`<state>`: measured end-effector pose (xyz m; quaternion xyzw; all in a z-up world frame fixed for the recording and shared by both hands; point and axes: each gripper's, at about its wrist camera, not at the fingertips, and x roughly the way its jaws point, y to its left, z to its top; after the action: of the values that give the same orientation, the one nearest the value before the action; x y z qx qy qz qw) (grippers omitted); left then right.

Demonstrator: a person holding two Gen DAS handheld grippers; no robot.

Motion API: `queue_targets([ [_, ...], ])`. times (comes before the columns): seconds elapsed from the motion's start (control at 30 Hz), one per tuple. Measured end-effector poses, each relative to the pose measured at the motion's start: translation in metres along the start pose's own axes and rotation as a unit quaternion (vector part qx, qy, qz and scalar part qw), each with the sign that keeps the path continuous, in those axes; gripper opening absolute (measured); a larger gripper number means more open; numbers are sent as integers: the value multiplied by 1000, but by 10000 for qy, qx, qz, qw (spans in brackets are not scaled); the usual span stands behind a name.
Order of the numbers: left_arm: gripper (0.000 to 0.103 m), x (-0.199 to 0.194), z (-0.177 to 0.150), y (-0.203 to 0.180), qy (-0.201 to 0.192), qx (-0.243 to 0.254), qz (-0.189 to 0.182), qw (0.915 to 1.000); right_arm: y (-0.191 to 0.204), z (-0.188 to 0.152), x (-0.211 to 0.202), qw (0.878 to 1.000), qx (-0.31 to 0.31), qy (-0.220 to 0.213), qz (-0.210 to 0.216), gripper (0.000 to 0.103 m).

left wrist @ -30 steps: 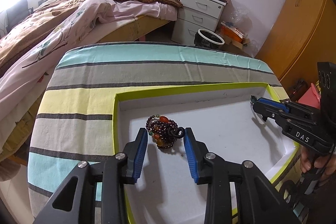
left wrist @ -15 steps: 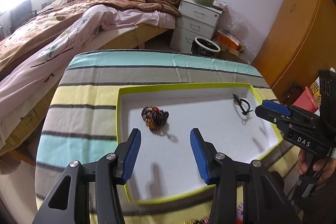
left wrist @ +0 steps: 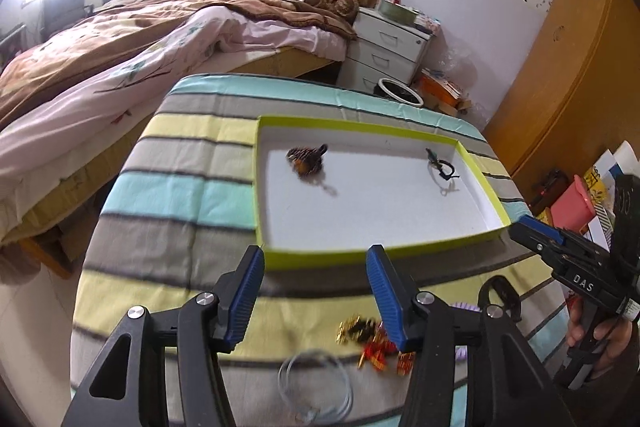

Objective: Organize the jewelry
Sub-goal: 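Move both tools back over the remaining jewelry, then close the right tool on the black band while the left tool grasps the grey cable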

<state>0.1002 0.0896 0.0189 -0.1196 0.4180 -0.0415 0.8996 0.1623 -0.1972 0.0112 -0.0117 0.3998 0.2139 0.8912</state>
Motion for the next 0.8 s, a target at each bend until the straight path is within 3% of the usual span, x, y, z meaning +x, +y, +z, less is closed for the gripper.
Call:
queue_targets([
  [0.4,57,-26,-44,21,-87,-331,34,9994,2,-44,-13,9997,108,236,-25,38],
  [0.8,60,-23,-70,27,225,-461,25,9987,3,-62,0,9978,-97,579,-323,39],
])
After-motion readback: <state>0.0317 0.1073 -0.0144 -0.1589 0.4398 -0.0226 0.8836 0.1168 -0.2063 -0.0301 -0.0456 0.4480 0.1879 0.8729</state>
